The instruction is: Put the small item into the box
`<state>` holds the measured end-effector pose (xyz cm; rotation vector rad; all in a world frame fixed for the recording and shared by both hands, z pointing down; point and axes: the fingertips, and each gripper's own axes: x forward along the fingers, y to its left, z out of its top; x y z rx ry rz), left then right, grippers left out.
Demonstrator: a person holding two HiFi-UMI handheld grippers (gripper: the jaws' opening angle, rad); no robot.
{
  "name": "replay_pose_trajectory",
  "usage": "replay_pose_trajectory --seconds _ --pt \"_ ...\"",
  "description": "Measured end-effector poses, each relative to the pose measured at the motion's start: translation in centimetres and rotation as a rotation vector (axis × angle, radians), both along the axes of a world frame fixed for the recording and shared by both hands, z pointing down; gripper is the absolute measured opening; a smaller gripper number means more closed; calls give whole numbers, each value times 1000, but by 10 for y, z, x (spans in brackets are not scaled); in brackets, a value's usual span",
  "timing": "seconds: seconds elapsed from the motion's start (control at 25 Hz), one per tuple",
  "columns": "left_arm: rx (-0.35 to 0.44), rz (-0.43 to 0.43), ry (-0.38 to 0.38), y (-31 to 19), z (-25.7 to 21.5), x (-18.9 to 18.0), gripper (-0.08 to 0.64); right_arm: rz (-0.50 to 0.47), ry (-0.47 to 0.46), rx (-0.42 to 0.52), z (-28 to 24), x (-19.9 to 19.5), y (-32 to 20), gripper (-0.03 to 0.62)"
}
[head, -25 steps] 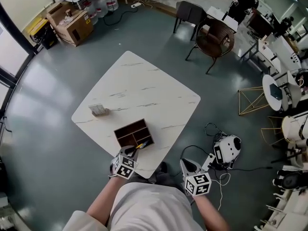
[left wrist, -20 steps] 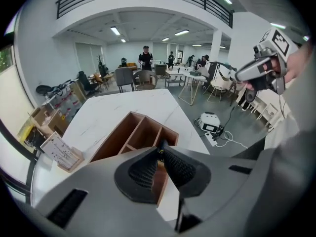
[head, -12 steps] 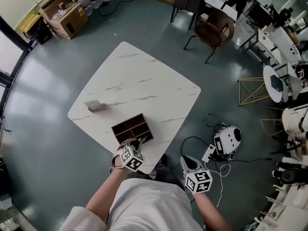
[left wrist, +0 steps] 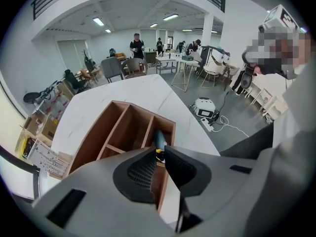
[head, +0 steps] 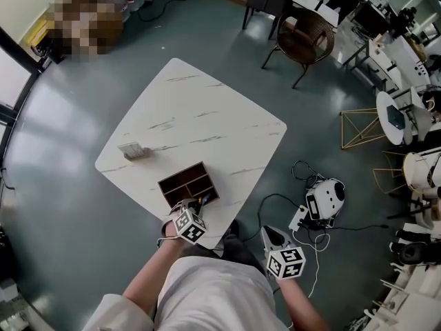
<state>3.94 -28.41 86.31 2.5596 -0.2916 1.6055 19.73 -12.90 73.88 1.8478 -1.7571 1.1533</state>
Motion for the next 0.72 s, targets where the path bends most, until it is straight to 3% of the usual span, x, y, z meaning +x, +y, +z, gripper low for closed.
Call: replay_pose_trajectory --seconds 0.2,0.44,0.72 --pt "-12 -28 19 4 -2 2 100 -14 -2 -3 5 -1 5 29" --pt "16 -82 33 6 -17 -3 98 -55 -6 14 3 -1 9 29" --pt "47 -192 121 11 -60 -2 55 -119 -33 48 0 6 7 29"
